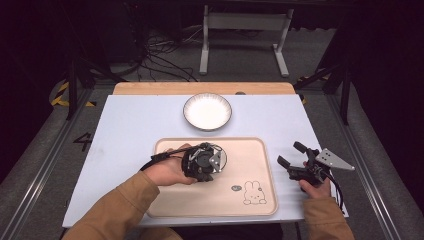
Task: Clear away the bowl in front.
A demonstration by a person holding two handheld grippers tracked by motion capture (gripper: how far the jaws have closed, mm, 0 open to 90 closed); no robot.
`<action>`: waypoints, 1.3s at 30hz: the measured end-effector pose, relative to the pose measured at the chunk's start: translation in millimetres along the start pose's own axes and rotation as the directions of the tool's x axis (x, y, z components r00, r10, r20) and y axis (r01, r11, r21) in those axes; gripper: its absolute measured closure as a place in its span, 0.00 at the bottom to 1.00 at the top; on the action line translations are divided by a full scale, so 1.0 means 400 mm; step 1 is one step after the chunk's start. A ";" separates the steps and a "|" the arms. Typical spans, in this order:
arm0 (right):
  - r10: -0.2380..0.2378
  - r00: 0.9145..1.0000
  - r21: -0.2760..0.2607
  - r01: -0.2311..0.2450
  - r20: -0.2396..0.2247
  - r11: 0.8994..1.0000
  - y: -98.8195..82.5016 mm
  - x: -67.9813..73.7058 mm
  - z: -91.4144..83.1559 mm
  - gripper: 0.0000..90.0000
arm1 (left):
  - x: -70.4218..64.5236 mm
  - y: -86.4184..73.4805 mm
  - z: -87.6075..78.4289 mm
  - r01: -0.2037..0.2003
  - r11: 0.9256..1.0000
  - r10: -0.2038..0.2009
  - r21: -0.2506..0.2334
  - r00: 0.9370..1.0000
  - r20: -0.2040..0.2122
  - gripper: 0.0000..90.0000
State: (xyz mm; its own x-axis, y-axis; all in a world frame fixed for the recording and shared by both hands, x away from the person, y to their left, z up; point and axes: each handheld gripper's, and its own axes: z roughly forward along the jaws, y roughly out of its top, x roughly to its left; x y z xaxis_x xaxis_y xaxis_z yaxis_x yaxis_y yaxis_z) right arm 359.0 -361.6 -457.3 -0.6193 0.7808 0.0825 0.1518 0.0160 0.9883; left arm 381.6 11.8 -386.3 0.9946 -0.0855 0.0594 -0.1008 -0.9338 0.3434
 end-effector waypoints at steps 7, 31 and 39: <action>-0.001 1.000 0.000 0.001 0.000 1.000 0.000 0.000 0.000 0.09 | -0.004 0.002 0.010 -0.009 1.000 0.008 0.022 0.999 0.038 0.86; -0.012 1.000 0.007 0.012 -0.002 1.000 0.001 0.003 0.002 0.09 | -0.014 -0.084 -0.063 0.154 0.947 -0.164 -0.280 0.986 -0.014 0.43; -0.016 1.000 0.014 0.016 -0.004 1.000 0.001 0.003 0.003 0.09 | -0.033 -0.150 -0.102 0.204 0.874 -0.254 -0.440 0.966 -0.057 0.43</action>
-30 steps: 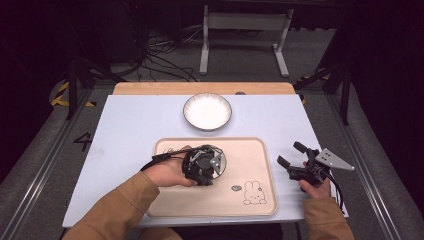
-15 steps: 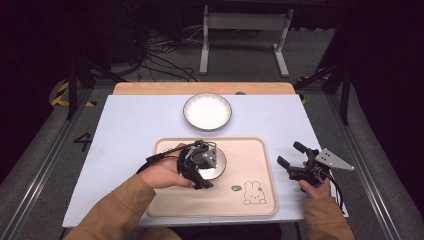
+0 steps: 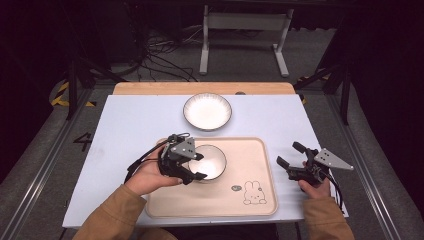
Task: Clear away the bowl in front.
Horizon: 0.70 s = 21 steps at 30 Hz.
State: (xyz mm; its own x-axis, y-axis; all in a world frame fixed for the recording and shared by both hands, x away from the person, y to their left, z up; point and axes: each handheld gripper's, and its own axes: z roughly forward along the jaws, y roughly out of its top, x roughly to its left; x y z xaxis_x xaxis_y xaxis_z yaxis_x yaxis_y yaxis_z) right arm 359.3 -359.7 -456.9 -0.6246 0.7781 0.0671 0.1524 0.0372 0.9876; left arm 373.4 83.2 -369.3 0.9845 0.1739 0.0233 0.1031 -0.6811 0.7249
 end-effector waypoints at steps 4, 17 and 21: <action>0.001 1.000 0.003 -0.001 -0.002 1.000 0.000 0.000 0.001 0.09 | -0.006 -0.025 -0.022 0.034 0.998 -0.036 -0.054 0.998 -0.042 0.41; 0.002 1.000 0.003 -0.002 0.000 1.000 0.000 0.000 0.000 0.10 | 0.005 -0.119 -0.091 0.149 0.947 -0.187 -0.285 0.976 -0.112 0.38; 0.002 1.000 0.003 -0.002 0.000 1.000 0.000 0.000 0.000 0.10 | 0.004 -0.143 -0.100 0.166 0.932 -0.218 -0.321 0.967 -0.134 0.35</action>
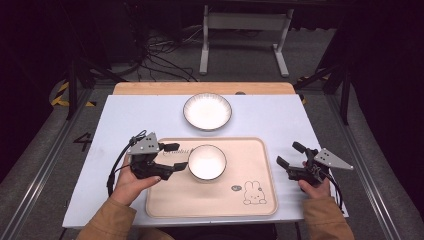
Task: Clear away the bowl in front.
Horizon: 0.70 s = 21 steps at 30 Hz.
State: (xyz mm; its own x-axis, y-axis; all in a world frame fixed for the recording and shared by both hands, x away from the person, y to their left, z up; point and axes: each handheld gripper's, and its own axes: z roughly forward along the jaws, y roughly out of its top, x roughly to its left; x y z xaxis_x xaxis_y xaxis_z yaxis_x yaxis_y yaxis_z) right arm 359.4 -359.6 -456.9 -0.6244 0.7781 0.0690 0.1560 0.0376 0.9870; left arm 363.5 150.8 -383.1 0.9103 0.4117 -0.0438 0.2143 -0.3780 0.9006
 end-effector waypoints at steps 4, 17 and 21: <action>0.000 1.000 0.000 0.000 0.000 1.000 0.000 0.000 0.000 0.10 | 0.009 -0.028 -0.021 0.034 0.998 -0.035 -0.054 0.999 -0.012 0.33; -0.001 1.000 0.000 0.001 0.000 1.000 0.000 0.000 0.000 0.10 | 0.026 -0.117 -0.067 0.096 0.982 -0.116 -0.165 0.987 -0.113 0.23; 0.000 1.000 0.000 0.000 -0.001 1.000 0.000 0.000 0.000 0.10 | 0.027 -0.141 -0.075 0.101 0.977 -0.128 -0.187 0.982 -0.138 0.22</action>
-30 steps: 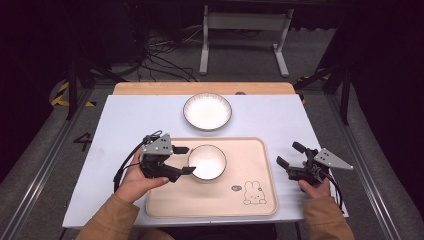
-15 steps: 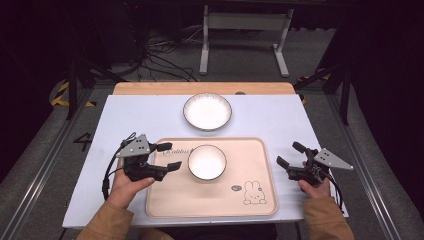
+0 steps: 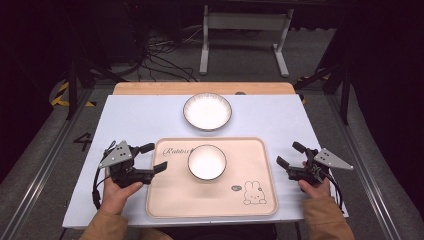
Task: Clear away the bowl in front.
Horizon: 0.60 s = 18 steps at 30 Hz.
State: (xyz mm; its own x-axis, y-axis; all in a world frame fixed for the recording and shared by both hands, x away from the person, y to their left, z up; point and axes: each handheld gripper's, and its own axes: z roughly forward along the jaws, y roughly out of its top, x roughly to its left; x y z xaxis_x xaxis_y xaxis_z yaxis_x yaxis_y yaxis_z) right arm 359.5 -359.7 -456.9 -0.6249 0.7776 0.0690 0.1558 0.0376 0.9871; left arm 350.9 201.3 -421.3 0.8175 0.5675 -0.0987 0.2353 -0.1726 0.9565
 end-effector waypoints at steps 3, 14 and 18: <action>0.000 1.000 0.000 0.000 -0.001 1.000 0.000 0.000 0.000 0.10 | 0.002 -0.012 -0.005 0.006 1.000 -0.006 -0.007 1.000 -0.013 0.21; -0.003 1.000 -0.001 0.003 -0.001 1.000 0.000 0.000 0.000 0.10 | 0.023 -0.070 -0.033 0.047 0.999 -0.049 -0.026 0.995 -0.088 0.21; -0.007 1.000 -0.002 0.007 -0.001 1.000 0.000 0.000 0.000 0.09 | 0.027 -0.091 -0.040 0.069 0.997 -0.071 -0.026 0.993 -0.095 0.20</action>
State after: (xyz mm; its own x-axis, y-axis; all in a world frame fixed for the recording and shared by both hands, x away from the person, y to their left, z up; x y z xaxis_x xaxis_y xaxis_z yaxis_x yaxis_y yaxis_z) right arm 359.4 -359.6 -457.0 -0.6267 0.7768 0.0622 0.1501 0.0420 0.9878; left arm 342.9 226.6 -452.7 0.7453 0.6519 -0.1397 0.2771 -0.1124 0.9542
